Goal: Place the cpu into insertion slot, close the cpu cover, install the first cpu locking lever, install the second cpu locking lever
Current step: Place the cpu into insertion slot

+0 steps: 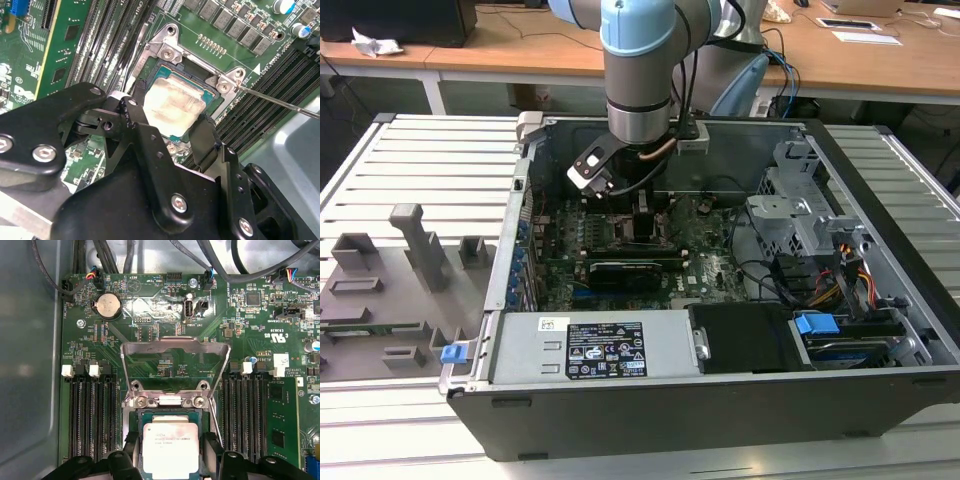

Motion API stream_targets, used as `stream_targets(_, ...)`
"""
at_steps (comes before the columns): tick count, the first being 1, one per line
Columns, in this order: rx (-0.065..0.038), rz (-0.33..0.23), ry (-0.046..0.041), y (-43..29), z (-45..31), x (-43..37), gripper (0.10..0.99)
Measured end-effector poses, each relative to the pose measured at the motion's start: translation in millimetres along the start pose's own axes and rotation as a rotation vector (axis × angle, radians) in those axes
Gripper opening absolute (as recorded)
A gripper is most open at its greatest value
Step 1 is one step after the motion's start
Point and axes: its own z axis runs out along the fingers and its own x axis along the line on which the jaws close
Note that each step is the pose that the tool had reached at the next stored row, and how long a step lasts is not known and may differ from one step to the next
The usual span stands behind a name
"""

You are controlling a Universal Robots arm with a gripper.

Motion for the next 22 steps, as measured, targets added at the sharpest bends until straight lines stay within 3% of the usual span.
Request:
stream_targets(5, 0.002, 0.0, -0.0001, 1.0, -5.1, 0.0, 0.604)
stream_targets(6, 0.005, 0.0, -0.0004, 1.9, -5.9, 0.0, 0.471)
stream_targets(7, 0.007, 0.0, -0.0008, 2.5, -6.6, -0.1, 0.471)
stream_targets(9, 0.009, 0.0, -0.0014, 3.3, -7.8, -0.1, 0.353)
stream_targets(10, 0.01, 0.0, -0.0015, 3.4, -8.6, -0.1, 0.353)
stream_targets(14, 0.013, 0.0, -0.0018, 4.2, -12.9, -0.1, 0.114)
stream_targets(22, 0.018, 0.0, -0.0025, 5.5, -19.1, -0.2, 0.106)
